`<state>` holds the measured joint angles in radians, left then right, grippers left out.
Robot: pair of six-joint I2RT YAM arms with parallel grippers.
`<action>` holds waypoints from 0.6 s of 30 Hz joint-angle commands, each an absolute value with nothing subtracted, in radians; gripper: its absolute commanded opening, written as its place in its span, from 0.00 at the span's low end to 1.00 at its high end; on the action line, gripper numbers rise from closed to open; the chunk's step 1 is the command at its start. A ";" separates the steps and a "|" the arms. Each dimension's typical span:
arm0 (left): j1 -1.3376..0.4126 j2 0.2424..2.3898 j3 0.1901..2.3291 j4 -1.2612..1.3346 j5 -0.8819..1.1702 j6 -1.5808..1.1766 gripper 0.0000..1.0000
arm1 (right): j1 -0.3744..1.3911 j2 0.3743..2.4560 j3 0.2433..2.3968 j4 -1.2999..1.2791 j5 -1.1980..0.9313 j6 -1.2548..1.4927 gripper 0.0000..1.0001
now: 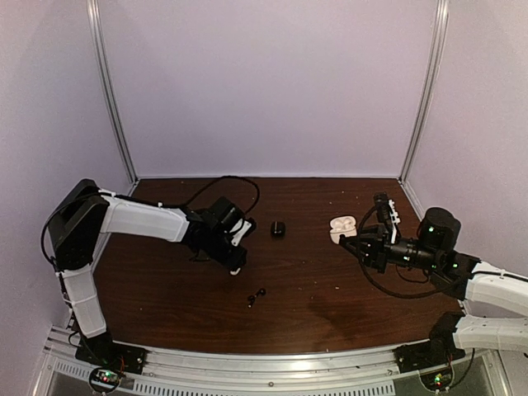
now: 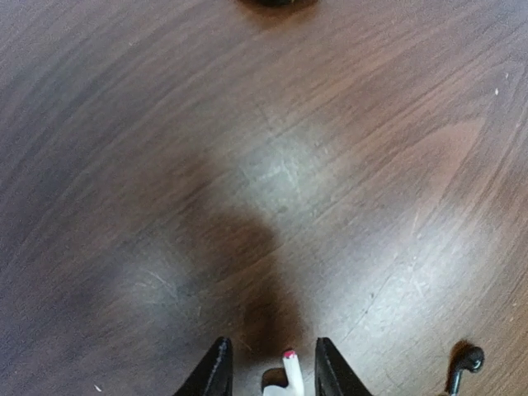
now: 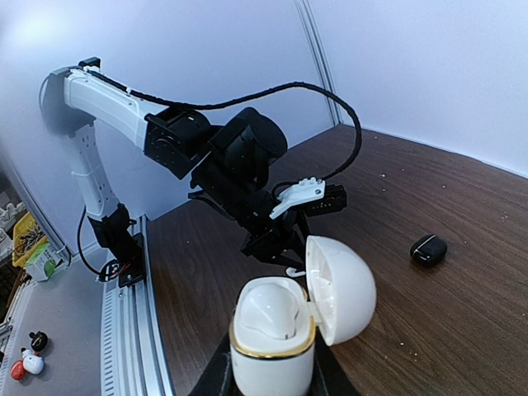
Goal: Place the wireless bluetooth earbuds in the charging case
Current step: Rotate the left earbud at the center of the board.
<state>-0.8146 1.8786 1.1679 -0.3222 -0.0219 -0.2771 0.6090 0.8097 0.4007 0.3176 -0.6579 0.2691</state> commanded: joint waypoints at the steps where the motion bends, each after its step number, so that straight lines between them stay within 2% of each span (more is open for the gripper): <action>1: -0.813 1.909 1.217 -0.403 0.000 -0.214 0.33 | 0.604 0.813 0.407 0.339 -0.675 0.265 0.00; 18: -0.751 1.955 1.222 -0.461 -0.080 -0.243 0.24 | 0.604 0.815 0.405 0.339 -0.674 0.265 0.00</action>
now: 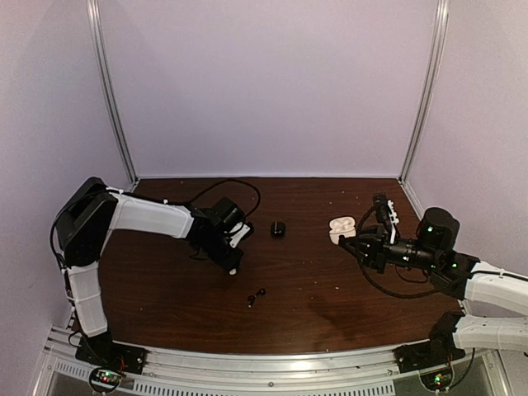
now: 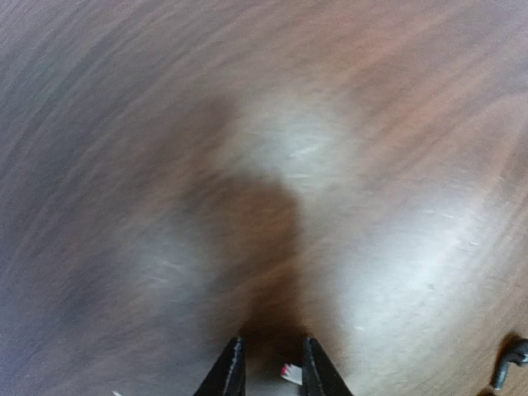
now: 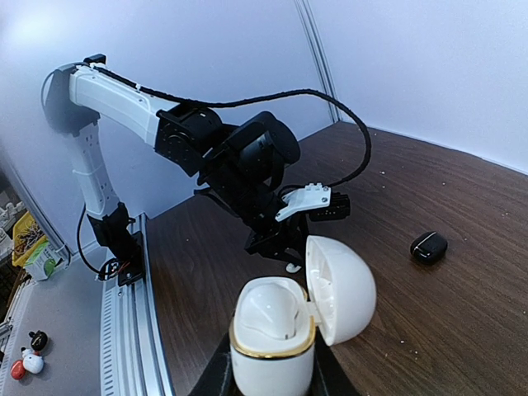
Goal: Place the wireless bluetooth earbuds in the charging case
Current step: Rotate the left earbud at the center of the board.
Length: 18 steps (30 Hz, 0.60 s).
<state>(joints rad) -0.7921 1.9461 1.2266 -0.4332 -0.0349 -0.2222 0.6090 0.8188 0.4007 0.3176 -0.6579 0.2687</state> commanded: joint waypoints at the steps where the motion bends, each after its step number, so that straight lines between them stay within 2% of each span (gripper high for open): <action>1: -0.747 1.955 1.219 -0.466 -0.089 -0.245 0.24 | 0.604 0.813 0.405 0.339 -0.673 0.265 0.00; 5: -0.733 1.948 1.195 -0.485 -0.109 -0.248 0.24 | 0.604 0.810 0.402 0.339 -0.672 0.265 0.00; 13: -0.740 1.902 1.094 -0.475 0.039 -0.199 0.24 | 0.604 0.809 0.397 0.343 -0.670 0.265 0.00; 18: -0.752 1.871 1.057 -0.501 0.042 -0.200 0.24 | 0.604 0.811 0.400 0.343 -0.669 0.263 0.00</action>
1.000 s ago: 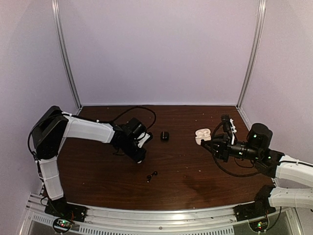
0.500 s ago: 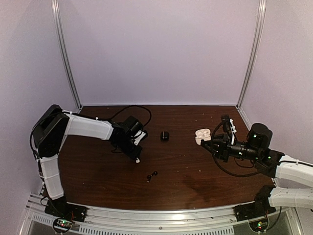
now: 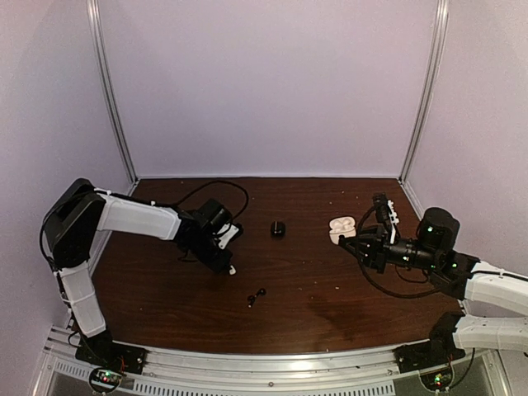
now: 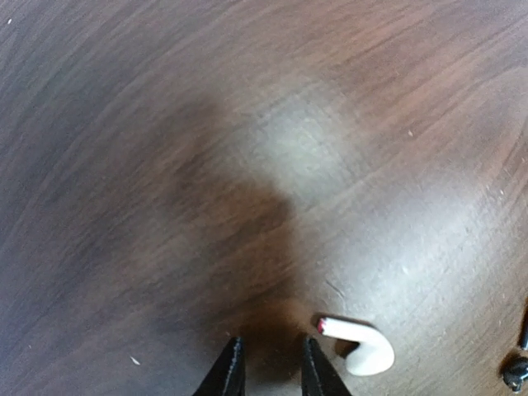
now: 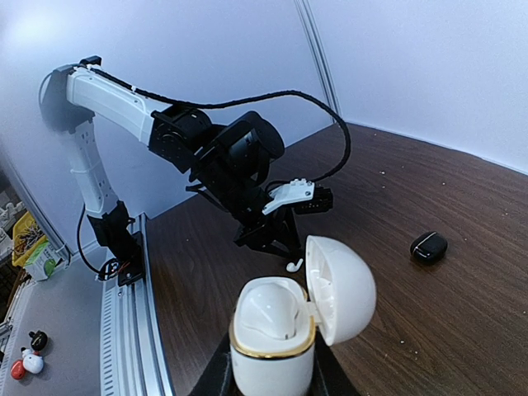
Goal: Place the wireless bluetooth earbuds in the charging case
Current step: Rotate the left earbud at the center of the board.
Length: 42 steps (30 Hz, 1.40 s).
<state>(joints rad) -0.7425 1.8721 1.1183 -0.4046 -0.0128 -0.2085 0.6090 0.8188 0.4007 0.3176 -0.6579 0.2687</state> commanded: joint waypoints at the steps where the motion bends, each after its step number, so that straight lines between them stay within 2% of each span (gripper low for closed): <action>1: -0.752 1.860 1.047 -0.500 0.055 -0.201 0.24 | 0.604 0.811 0.400 0.342 -0.667 0.264 0.00; 5: -0.778 1.828 1.036 -0.487 0.060 -0.198 0.26 | 0.604 0.812 0.398 0.343 -0.667 0.266 0.00; 17: -0.833 1.925 1.181 -0.455 0.111 -0.240 0.28 | 0.604 0.808 0.399 0.339 -0.663 0.266 0.00; 22: -0.832 1.914 1.238 -0.500 0.038 -0.232 0.30 | 0.604 0.803 0.397 0.337 -0.664 0.267 0.00; 28: -0.813 1.893 1.325 -0.628 -0.041 -0.055 0.35 | 0.604 0.798 0.396 0.334 -0.666 0.268 0.00; 31: -0.796 1.899 1.337 -0.668 0.027 0.084 0.39 | 0.604 0.795 0.393 0.335 -0.664 0.268 0.00; 33: -0.767 1.901 1.336 -0.664 0.190 0.121 0.42 | 0.604 0.796 0.397 0.334 -0.663 0.268 0.00; 35: -0.761 1.911 1.355 -0.695 0.270 0.160 0.43 | 0.604 0.796 0.399 0.333 -0.663 0.268 0.00; 42: -0.760 1.919 1.327 -0.663 0.192 0.248 0.43 | 0.604 0.803 0.397 0.345 -0.673 0.270 0.00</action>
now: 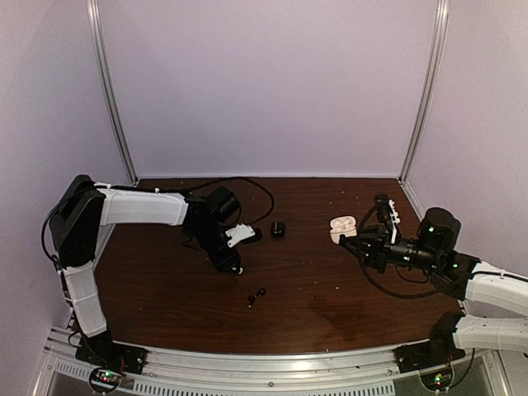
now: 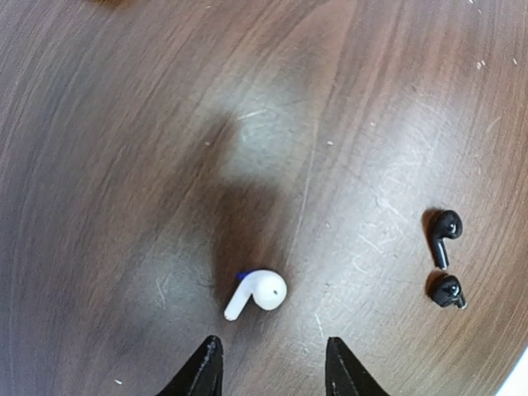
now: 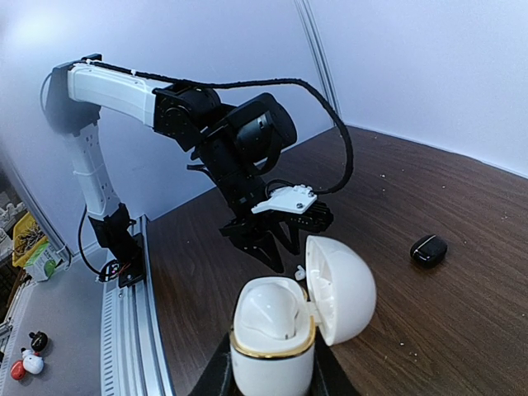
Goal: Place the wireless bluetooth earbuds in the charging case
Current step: Rotate the left earbud at the center of the board.
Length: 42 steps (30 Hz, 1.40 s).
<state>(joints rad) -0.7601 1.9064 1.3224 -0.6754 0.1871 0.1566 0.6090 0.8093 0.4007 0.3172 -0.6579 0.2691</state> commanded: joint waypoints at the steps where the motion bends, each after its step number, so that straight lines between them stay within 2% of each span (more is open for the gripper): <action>1: -0.761 1.920 1.324 -0.650 0.178 0.262 0.43 | 0.604 0.804 0.396 0.347 -0.673 0.270 0.00; 14: -0.761 2.015 1.342 -0.597 0.207 0.291 0.47 | 0.604 0.787 0.393 0.336 -0.668 0.273 0.00; 24: -0.819 1.972 1.255 -0.629 0.239 0.186 0.35 | 0.604 0.788 0.393 0.338 -0.668 0.270 0.00; 28: -0.819 1.949 1.241 -0.637 0.193 0.146 0.35 | 0.604 0.790 0.393 0.341 -0.669 0.271 0.00; 33: -0.830 1.938 1.318 -0.641 0.084 0.125 0.36 | 0.604 0.801 0.399 0.344 -0.677 0.272 0.00; 42: -0.840 2.015 1.442 -0.735 0.096 0.126 0.38 | 0.604 0.790 0.401 0.331 -0.670 0.269 0.00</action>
<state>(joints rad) -0.8268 1.9709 1.4105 -0.6865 0.0971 0.1398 0.6090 0.8032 0.4004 0.3176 -0.6582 0.2691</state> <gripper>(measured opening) 0.382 0.227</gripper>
